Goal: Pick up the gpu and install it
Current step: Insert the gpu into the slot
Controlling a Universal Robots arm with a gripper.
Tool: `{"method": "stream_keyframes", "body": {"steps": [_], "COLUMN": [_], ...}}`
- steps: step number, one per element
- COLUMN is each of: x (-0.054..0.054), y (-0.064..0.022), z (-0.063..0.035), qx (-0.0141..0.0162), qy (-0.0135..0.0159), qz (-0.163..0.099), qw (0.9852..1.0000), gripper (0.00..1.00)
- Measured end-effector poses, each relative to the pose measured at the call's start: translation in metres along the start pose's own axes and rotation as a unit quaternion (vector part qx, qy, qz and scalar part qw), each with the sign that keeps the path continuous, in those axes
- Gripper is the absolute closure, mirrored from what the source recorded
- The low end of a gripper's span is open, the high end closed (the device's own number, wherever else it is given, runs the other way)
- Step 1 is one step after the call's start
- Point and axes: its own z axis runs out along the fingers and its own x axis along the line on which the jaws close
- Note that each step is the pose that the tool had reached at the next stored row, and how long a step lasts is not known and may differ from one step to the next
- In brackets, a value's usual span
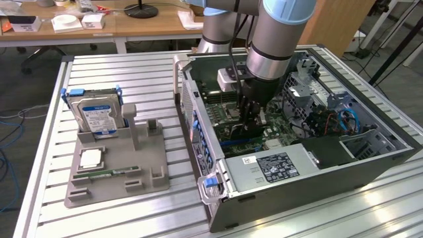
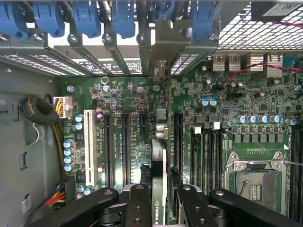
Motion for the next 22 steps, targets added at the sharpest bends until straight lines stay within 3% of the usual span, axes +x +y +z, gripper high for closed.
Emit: {"method": "stream_keyframes", "body": {"steps": [22], "x": [-0.0002], "y": [-0.0003], "z": [0.0086], "qx": [0.0000], "qy": [-0.0002], "qz": [0.000], "qw": [1.0000], "gripper": [0.74]}}
